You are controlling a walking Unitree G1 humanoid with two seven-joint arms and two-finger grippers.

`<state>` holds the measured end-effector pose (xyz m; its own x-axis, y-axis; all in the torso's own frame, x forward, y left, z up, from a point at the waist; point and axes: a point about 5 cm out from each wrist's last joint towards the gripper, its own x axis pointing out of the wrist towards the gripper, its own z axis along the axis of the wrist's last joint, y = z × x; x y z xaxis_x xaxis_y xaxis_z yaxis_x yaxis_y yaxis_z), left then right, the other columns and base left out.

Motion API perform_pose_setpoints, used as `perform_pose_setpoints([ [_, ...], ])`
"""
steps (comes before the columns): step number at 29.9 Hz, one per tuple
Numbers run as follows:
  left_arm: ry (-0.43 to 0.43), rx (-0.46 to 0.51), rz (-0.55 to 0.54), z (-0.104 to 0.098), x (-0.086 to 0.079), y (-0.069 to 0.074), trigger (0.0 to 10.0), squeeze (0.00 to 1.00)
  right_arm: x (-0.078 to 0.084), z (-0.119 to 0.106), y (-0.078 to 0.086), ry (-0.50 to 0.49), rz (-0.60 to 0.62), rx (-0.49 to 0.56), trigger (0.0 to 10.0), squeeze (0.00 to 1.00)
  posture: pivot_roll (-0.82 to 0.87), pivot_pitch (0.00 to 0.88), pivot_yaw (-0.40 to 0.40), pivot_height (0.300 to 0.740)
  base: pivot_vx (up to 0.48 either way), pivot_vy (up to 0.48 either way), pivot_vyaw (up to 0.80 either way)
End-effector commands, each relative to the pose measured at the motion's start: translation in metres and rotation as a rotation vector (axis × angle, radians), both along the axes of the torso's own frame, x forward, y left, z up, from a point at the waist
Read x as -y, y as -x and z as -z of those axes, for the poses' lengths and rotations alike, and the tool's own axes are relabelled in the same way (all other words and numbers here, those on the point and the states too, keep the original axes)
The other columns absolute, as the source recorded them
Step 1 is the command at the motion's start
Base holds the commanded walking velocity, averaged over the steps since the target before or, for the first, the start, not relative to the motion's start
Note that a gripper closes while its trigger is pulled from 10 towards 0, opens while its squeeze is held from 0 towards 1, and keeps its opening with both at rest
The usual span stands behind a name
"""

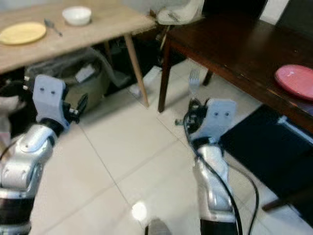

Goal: Setting the table

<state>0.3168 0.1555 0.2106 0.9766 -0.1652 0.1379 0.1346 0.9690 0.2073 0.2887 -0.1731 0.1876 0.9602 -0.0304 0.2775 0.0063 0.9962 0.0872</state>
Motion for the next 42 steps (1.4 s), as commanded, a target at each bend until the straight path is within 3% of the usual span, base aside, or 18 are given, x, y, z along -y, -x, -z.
perform_pose_setpoints([
  [1, -0.01, -0.011, -0.029, 0.0037, -0.0085, 0.0014, 10.0, 0.0, -0.0032, 0.0002, -0.0005, -0.025, -0.005, 0.003, 10.0, 0.0, -0.08, 0.034, 0.052, 0.74, 0.48, 0.0, 0.0],
  [9, -0.011, -0.012, -0.027, 0.0038, -0.0084, 0.0015, 10.0, 0.0, -0.0005, 0.001, -0.0005, -0.059, 0.012, -0.002, 10.0, 0.0, -0.08, 0.034, 0.052, 0.74, 0.48, 0.0, 0.0],
  [36, -0.009, -0.01, -0.021, 0.0033, -0.0073, 0.0007, 10.0, 0.0, 0.0063, -0.001, -0.0026, -0.074, 0.037, 0.0, 10.0, 0.0, -0.08, 0.04, 0.054, 0.74, 0.48, 0.0, -0.78],
  [42, -0.008, -0.01, -0.021, 0.0033, -0.007, 0.0006, 10.0, 0.0, 0.0067, -0.0022, -0.0032, -0.061, 0.032, 0.006, 10.0, 0.0, -0.08, 0.04, 0.054, 0.74, 0.48, 0.0, 0.0],
])
